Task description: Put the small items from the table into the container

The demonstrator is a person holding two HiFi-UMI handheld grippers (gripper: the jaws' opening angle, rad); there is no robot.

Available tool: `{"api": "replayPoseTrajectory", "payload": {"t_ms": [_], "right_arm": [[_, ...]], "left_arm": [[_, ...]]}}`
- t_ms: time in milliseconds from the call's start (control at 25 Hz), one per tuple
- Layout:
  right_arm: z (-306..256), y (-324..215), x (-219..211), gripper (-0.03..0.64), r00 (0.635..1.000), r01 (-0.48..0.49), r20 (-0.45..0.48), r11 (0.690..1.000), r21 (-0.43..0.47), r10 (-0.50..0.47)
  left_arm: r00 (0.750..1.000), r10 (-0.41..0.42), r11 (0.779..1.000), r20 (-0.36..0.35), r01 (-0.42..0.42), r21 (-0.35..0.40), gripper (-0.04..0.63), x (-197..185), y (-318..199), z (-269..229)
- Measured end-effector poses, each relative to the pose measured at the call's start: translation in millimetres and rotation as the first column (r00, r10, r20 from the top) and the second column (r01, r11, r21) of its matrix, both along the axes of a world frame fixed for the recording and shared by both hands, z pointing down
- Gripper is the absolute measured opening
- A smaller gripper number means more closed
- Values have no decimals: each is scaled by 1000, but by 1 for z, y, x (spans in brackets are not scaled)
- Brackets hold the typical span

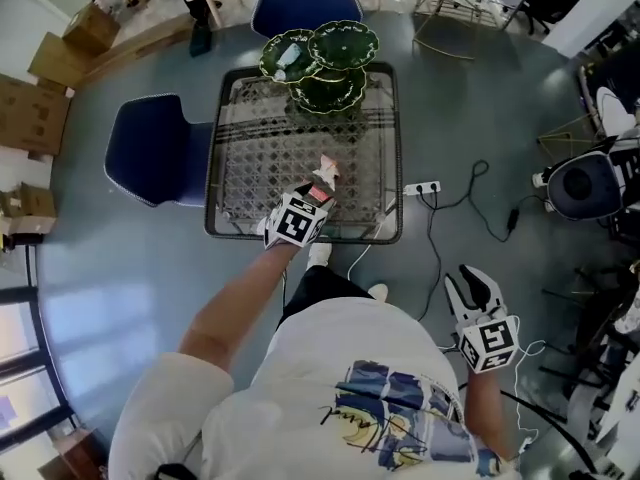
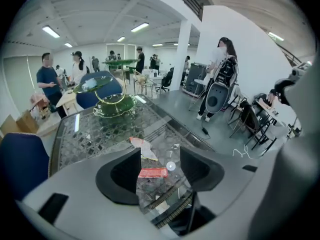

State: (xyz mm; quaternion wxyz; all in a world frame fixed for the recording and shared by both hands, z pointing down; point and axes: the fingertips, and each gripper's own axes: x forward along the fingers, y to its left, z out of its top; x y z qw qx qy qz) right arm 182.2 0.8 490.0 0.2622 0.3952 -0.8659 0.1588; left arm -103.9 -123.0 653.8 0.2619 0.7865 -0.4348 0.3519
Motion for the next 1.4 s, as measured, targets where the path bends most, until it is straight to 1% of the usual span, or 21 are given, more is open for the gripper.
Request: {"api": "replayPoseTrajectory", "payload": {"t_ms": [160, 280, 360, 440, 520, 640, 720, 840, 1000, 1080, 1160, 1240, 1400], "right_arm": [[1, -5, -13, 135, 997, -78, -15, 997, -24, 77], [0, -4, -24, 135, 992, -123, -34, 991, -48, 121], [-1, -3, -30, 135, 988, -146, -49, 988, -56, 143], [-1, -2, -35, 135, 983, -177, -63, 982, -60, 173], [1, -1, -36, 135, 976, -210, -77, 976, -65, 205], [2, -2, -41, 135, 968, -243, -86, 968, -64, 237], [2, -4, -46, 135, 964, -258, -85, 965, -57, 252], [4, -10, -55, 135, 960, -275, -71, 960, -49, 271], [6, -17, -71, 135, 962, -271, -41, 962, -42, 269], [7, -21, -81, 135, 966, -258, -32, 965, -40, 256], [8, -27, -90, 135, 969, -247, -24, 968, -38, 246], [8, -31, -97, 135, 972, -233, -21, 972, -38, 232], [7, -34, -107, 135, 975, -220, -28, 975, -43, 219]], "left_arm": [[998, 34, 998, 56, -30, -59, 250, -9, -42, 53], [995, 70, 993, 73, -62, -104, 250, -8, -64, 83], [992, 99, 985, 79, -87, -146, 250, -7, -72, 101], [983, 152, 974, 102, -132, -186, 250, -8, -74, 115], [974, 202, 964, 106, -178, -198, 245, -7, -74, 121], [974, 218, 967, 64, -206, -150, 221, -6, -83, 106], [972, 232, 968, 38, -227, -106, 216, -7, -88, 87], [965, 262, 965, 19, -262, -31, 216, -15, -100, 50], [970, 243, 968, -8, -242, 62, 215, -40, -123, -12], [971, 237, 965, -21, -232, 119, 215, -53, -137, -41], [973, 232, 961, -16, -227, 155, 213, -68, -152, -63], [973, 229, 958, 7, -227, 176, 213, -84, -172, -81], [976, 210, 952, 51, -217, 214, 212, -110, -223, -102]]}}
